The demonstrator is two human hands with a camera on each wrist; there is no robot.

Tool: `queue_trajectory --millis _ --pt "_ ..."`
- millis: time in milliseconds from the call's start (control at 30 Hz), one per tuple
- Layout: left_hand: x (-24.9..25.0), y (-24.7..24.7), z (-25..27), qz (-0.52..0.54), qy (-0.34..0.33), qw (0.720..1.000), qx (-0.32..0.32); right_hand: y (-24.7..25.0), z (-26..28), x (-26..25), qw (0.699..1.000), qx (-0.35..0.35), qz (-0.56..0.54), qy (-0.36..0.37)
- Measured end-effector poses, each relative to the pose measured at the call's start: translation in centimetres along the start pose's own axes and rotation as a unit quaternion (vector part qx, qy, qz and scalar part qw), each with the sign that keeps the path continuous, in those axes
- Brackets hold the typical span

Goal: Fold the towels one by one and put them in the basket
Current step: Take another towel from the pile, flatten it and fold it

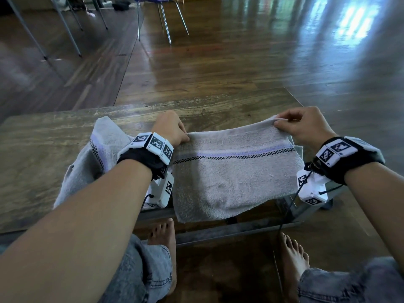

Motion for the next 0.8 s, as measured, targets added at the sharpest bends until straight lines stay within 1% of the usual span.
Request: queue_trajectory --millis 133,300,400,567,700,800 --pt "-0.1 -0.01 -0.2 0.003 0.0 1.0 0.001 0.37 -0.03 0.14 1.0 0.008 0.011 0.005" --pt "-0.14 -0.05 -0.2 0.01 0.0 1.0 -0.002 0.4 0.31 0.19 1.0 0.007 -0.014 0.006" --pt "-0.19 0.05 -0.28 0.009 -0.002 1.0 0.002 0.5 0.4 0.07 1.0 0.01 0.002 0.004" --pt "-0.16 0.07 -0.27 0.002 -0.005 1.0 0.004 0.83 0.61 -0.37 1.0 -0.015 0.014 0.018" --pt "-0.25 0.1 -0.41 0.003 -0.003 1.0 0.005 0.62 0.7 -0.34 0.999 0.01 0.031 -0.005" --pt "-0.27 0.05 -0.48 0.004 -0.003 1.0 0.002 0.67 0.66 -0.19 0.999 0.024 0.04 -0.008"
Point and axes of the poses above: each hand's wrist, its own z-axis away from the middle knuckle, its own y-axis out of the back of the hand, x = y × z, the point moved 1 cm from there along -z, towards the middle knuckle, and after that the axes turned 6 degrees about y, right-handed, at the moved point
